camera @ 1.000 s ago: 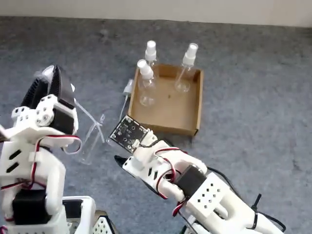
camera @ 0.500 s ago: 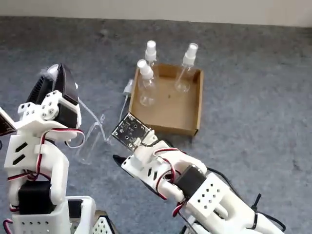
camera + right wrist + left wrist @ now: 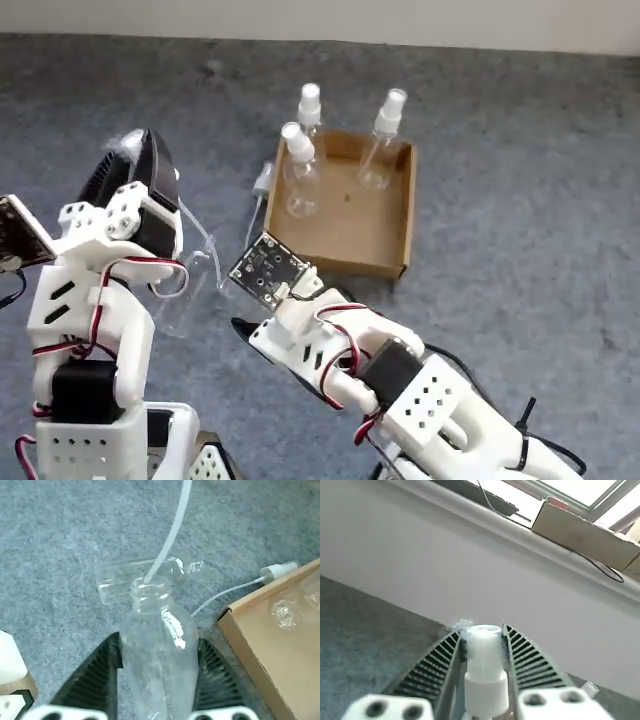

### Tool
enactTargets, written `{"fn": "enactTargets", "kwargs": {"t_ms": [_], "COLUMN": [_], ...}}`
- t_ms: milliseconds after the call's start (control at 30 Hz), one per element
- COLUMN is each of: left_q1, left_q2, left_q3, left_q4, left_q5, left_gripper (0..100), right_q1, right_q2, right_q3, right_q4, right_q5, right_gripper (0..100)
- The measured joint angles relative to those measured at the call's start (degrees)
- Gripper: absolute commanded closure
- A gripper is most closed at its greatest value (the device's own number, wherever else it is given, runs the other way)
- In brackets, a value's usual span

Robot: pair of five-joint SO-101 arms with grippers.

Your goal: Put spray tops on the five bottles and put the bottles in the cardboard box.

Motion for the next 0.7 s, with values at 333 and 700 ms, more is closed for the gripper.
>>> {"fn": "enactTargets", "kwargs": {"t_ms": [333, 700], "left_q1": [0.5, 6.3], "left_q2": [0.0, 0.0], "left_q3": [-2.3, 4.3], "left_q4": [-0.3, 1.0], "left_q5": [-0.4, -0.4], "left_gripper": [100, 100], "right_q1": [0.0, 0.1], "right_q2": [0.0, 0.0], "right_q3": [0.0, 0.0], "right_q4": [0.0, 0.0], "right_q5": [0.0, -2.3], "right_gripper": [99.3, 99.3]}}
